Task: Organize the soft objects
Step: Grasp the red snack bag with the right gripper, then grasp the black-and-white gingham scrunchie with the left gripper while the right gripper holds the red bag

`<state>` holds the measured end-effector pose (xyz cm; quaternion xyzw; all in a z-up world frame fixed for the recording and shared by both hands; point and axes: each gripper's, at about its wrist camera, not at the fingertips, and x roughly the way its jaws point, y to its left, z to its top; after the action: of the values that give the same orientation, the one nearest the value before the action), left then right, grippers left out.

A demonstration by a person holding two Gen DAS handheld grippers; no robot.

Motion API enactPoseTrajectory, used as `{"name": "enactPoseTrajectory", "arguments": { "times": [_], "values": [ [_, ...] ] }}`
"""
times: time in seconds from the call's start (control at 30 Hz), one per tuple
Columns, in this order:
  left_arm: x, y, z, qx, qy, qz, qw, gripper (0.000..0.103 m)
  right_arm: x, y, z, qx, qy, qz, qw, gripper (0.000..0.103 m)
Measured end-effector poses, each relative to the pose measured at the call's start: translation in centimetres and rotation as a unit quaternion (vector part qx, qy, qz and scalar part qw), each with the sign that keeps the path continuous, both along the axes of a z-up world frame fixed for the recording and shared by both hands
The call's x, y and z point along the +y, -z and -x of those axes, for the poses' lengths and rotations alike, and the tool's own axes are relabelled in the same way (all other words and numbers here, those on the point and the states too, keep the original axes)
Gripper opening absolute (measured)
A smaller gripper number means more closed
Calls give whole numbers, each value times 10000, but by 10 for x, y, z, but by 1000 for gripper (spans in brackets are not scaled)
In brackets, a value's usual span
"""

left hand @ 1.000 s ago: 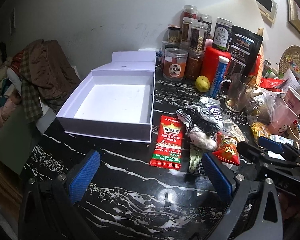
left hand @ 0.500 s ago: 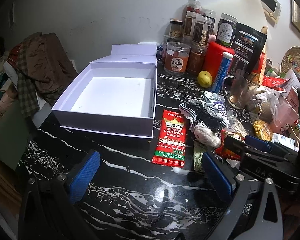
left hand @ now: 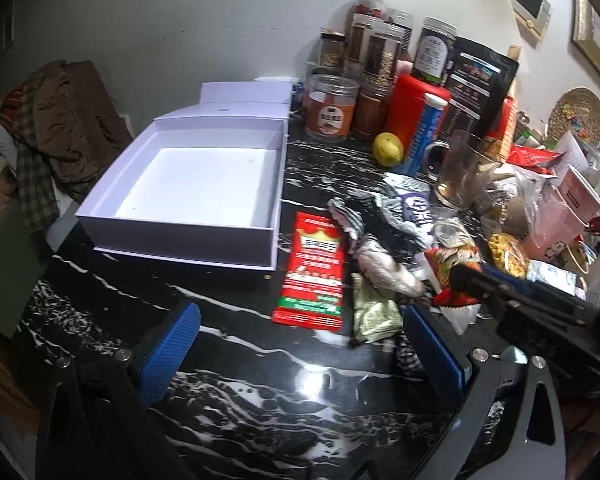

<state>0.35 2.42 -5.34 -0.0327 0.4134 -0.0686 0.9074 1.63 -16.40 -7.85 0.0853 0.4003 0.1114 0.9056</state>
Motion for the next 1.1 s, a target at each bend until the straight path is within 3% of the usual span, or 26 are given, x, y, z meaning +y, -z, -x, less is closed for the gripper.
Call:
{"name": "enactPoseTrajectory", "arguments": {
  "times": [0.33, 0.47, 0.7, 0.8, 0.87, 0.97, 1.1],
  "values": [
    [-39, 10, -3, 175, 724, 339, 9966, 103, -34, -14, 23, -143, 181, -19, 9997, 28],
    [-60, 23, -4, 357, 1046, 335, 9933, 83, -46, -10, 31, -93, 302, -31, 9995, 28],
    [-86, 45, 2, 609, 1434, 186, 9876, 70, -60, -1, 39, 37, 413, -97, 9991, 28],
    [-93, 54, 4, 656, 1521, 90, 9861, 59, -61, 0, 42, 47, 397, -96, 9992, 28],
    [-95, 60, 4, 687, 1558, 35, 9854, 42, -61, 0, 43, 41, 382, -95, 9992, 28],
    [-94, 67, 3, 703, 1543, -5, 9855, 29, -60, 0, 45, 43, 371, -64, 9993, 28],
    [-86, 66, 6, 666, 1510, 67, 9863, 23, -56, 2, 49, 73, 323, -64, 9994, 28]
  ]
}}
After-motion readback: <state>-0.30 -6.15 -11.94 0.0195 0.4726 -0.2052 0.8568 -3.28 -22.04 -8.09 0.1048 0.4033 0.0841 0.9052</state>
